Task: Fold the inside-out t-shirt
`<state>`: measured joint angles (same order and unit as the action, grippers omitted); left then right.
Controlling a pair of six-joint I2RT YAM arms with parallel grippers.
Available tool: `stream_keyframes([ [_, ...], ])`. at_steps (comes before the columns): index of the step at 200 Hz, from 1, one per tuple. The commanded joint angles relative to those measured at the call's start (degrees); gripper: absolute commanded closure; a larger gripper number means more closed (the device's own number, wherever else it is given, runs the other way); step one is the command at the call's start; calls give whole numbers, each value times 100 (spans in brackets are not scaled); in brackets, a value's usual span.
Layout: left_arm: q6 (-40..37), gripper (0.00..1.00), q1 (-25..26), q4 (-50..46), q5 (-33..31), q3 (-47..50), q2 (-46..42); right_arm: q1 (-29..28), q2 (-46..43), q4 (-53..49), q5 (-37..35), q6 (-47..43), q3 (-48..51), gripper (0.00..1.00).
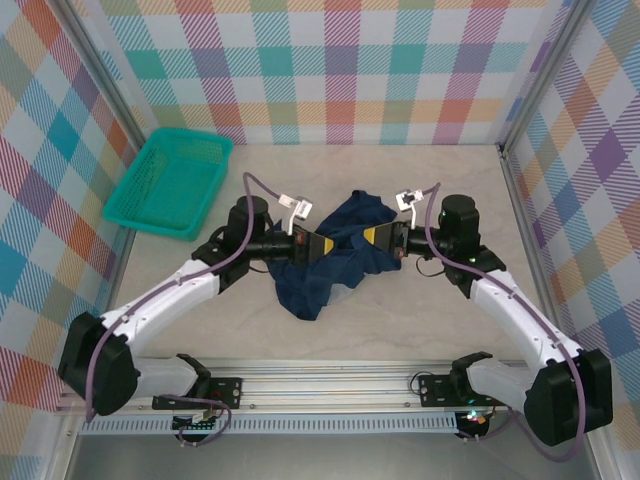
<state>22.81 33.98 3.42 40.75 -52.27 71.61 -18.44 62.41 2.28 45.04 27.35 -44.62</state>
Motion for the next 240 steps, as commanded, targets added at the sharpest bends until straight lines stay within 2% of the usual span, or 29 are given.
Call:
stream_keyframes([
  [1,573,100,-34,624,773,134,-324,-2,-63,-558,-265,-517,-187,100],
  [36,902,100,-73,821,799,223,-486,0,53,-493,-164,-545,-127,100],
  [64,945,100,-85,754,601,175,-467,-11,62,-612,-128,-607,-24,95],
  [106,831,100,-93,403,359,36,-386,-160,-391,-1365,-542,-1191,142,69],
  [152,799,100,-93,338,305,-22,-299,-1036,-1031,-1760,-2024,-1846,235,51],
  [167,800,100,-93,343,328,-47,-268,-1189,-924,-1874,-2427,-1969,144,49],
  [210,815,100,-97,319,258,-52,-231,-1597,-770,-2037,-2964,-2017,103,49],
  [240,778,100,-93,205,231,-92,-192,-1676,-976,-2255,-2983,-1782,170,48],
])
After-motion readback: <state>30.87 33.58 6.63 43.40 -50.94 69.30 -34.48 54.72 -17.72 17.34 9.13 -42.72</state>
